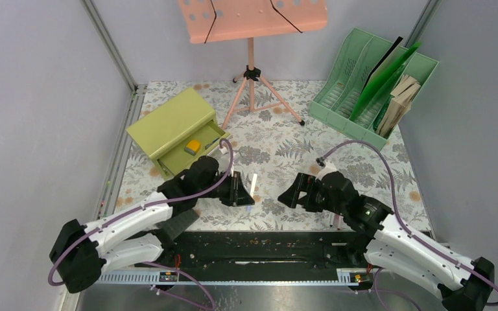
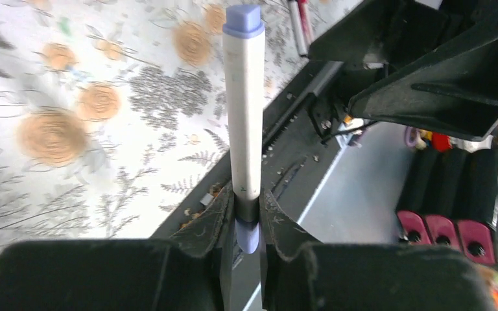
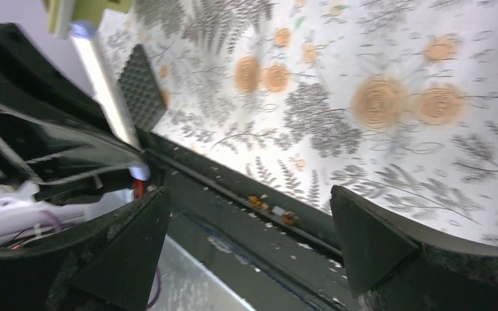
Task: Organize the desk
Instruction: Place the stationery in the drawer.
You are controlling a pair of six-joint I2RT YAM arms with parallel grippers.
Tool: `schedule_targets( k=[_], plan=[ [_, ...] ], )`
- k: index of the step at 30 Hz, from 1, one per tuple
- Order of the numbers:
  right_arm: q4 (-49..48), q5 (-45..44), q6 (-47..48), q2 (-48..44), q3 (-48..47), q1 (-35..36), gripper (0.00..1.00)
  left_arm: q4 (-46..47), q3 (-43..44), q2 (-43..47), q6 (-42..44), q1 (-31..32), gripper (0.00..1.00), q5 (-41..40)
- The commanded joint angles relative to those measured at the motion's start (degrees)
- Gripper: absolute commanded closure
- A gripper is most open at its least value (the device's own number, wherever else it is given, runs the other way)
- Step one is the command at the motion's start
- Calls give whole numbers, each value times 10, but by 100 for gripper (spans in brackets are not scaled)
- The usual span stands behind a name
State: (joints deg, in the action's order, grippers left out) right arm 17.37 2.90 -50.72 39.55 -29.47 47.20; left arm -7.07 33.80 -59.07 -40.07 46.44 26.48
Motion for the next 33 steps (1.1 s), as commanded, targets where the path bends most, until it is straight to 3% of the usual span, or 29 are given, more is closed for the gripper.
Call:
schedule_targets(
  k=[1,7,18,26,33],
  plan=[
    [75,-88,44,-20,13,4,0,-103,65,30,96,-27,100,-83],
    [25,-73,11,-5,78,3,1,-188,127,19,177,-82,100,-110],
    [25,-84,5,-19,95,3,1,-306,251,-41,297,-167,100,-238],
    [24,-80,6,2,91,-2,1,-347,308,-68,379,-183,100,-397],
    [21,-74,4,16,91,-9,1,-350,314,-85,396,-185,100,-489]
  ],
)
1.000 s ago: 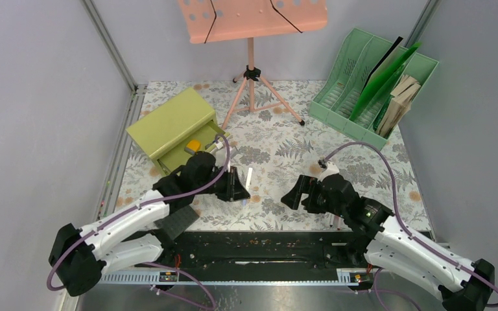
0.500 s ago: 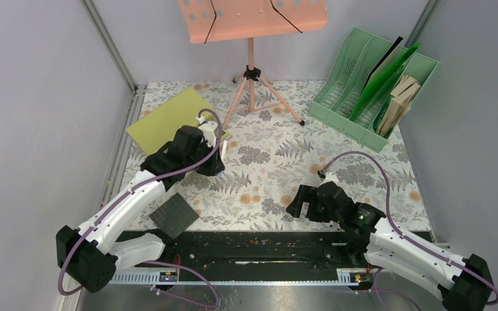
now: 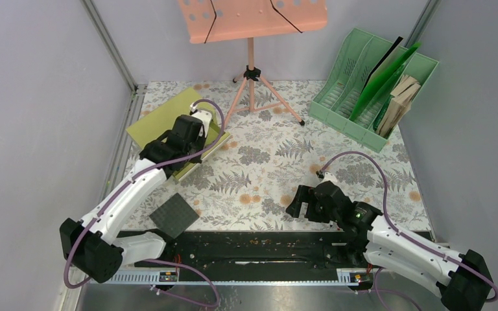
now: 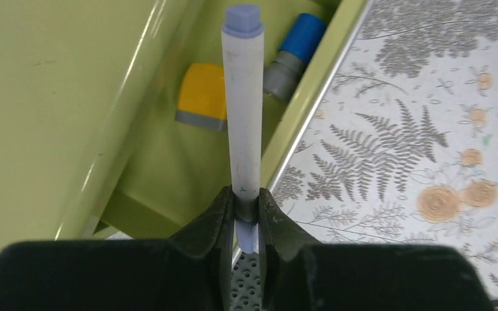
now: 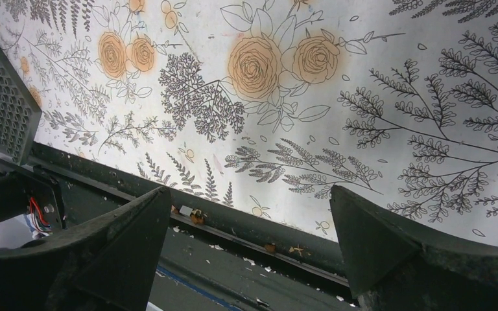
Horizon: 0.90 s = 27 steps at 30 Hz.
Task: Organize the desk
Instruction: Place the stationery in the drawer, then close the drawer in the storage box.
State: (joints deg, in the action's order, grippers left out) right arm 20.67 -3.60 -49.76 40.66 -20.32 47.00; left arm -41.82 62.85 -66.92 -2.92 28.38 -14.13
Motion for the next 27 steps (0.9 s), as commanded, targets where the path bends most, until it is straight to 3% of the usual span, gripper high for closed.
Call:
schedule_targets(
  k=[1,11,16,21,27],
  plan=[
    [-14,-7,-6,6,0,-8,1,-3,23,-6,25,-4,100,-77],
    [-26,16,-6,22,6,-27,0,12,17,-27,31,-2,100,158],
    [-33,30,-7,21,13,-40,1,-6,19,-86,14,2,100,225],
    [-39,34,-10,16,23,-58,1,-14,15,-134,5,4,100,223],
    [-46,63,-10,13,33,-73,0,-15,7,-154,-12,3,100,121]
  ],
)
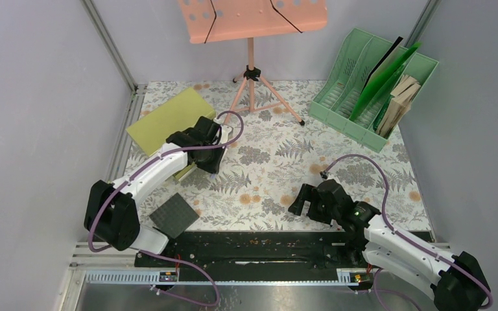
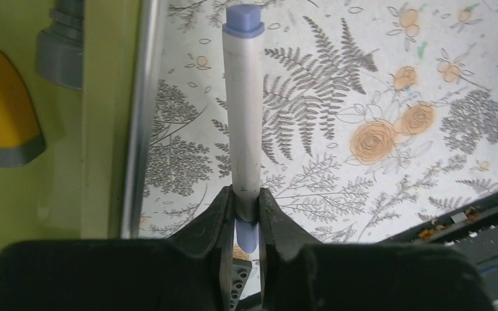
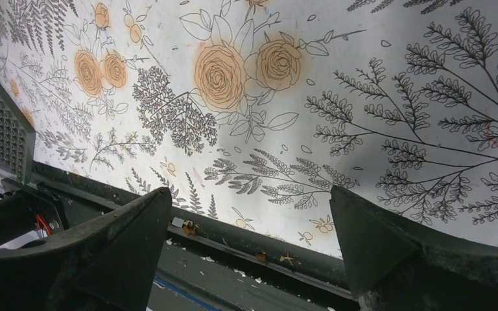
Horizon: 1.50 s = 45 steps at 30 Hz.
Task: Organize the desk
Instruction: Close the drawer in the storage box.
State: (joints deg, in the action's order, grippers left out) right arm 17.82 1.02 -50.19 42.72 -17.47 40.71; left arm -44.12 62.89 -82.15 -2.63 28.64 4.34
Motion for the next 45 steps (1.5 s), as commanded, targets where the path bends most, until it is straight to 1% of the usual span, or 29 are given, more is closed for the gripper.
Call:
schedule_targets(
  k=[1,8,12,15,19,25,29,33,39,43,45],
  plan=[
    [-18,18,-5,-9,5,-12,1,8,6,-3,-16,0,100,-84],
    [-21,26,-7,-15,12,-21,1,8,8,-28,-28,-2,100,-241],
    [-25,31,-6,-15,14,-25,1,6,22,-50,-31,-15,100,-319],
    [-28,34,-6,-12,15,-27,1,10,40,-62,-31,-36,100,-340],
    [-29,37,-7,-13,17,-30,1,11,70,-85,-26,-63,100,-337],
    [-30,40,-7,-18,21,-34,1,7,101,-117,-19,-79,100,-362],
    [-33,44,-7,-18,23,-36,1,6,94,-111,-24,-79,100,-328],
    [-39,48,-7,-12,24,-39,1,8,70,-79,-34,-65,100,-280],
    [-44,54,-7,-5,24,-43,1,24,29,-25,-56,5,100,-193],
    [-43,54,-8,-9,26,-45,1,1,48,-34,-85,48,100,-95],
    [-43,55,-9,-10,26,-45,1,-16,67,-50,-114,66,100,-56]
  ],
)
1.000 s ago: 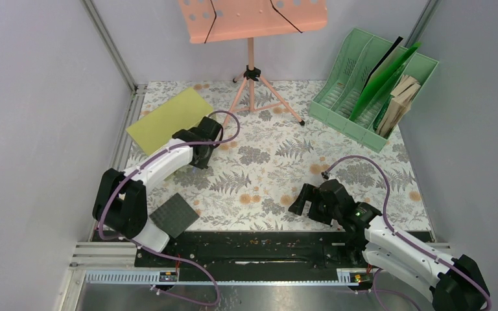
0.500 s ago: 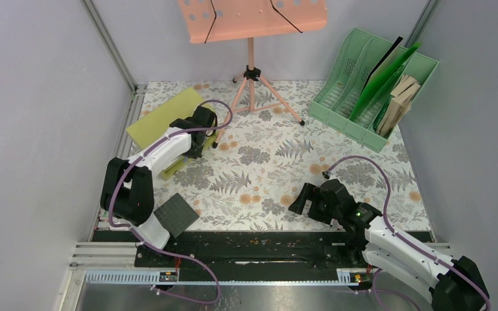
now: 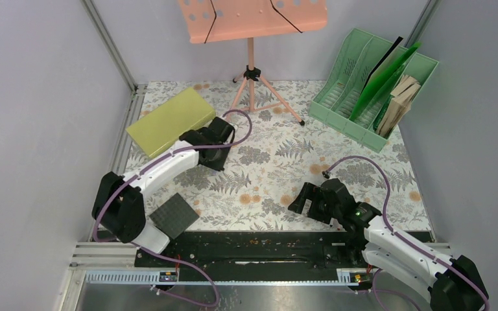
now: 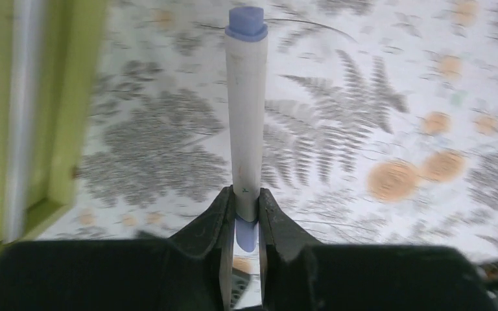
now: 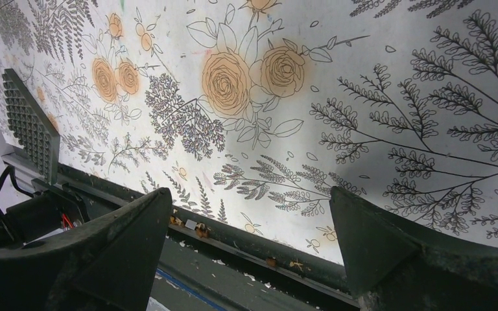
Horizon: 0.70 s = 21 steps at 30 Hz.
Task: Organize the desk
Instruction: Close the drawer in the storage box, then open the drawer in the storage box.
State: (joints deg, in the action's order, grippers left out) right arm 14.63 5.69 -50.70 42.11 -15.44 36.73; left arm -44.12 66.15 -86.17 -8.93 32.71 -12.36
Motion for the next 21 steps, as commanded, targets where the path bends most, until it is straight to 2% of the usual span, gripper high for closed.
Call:
schedule_targets(
  k=[1,8,9,11,14,15,18,21],
  plan=[
    [-12,8,-4,-4,6,-6,1,-22,42,-23,-66,36,100,127],
    [-10,9,-5,-9,8,-7,2,-30,62,-105,-129,97,100,130],
    [-10,10,-4,-9,9,-7,2,-30,64,-117,-135,100,97,131],
    [-11,10,-5,-10,9,-8,2,-29,65,-137,-146,103,84,127],
    [-11,11,-6,-12,11,-10,2,-29,68,-160,-150,109,53,126],
    [-11,10,-6,-12,11,-10,2,-28,69,-162,-150,113,46,110],
    [-11,11,-6,-13,12,-10,1,-22,62,-159,-150,118,33,93],
    [-10,12,-6,-13,13,-11,2,-12,49,-138,-154,119,29,79]
  ],
)
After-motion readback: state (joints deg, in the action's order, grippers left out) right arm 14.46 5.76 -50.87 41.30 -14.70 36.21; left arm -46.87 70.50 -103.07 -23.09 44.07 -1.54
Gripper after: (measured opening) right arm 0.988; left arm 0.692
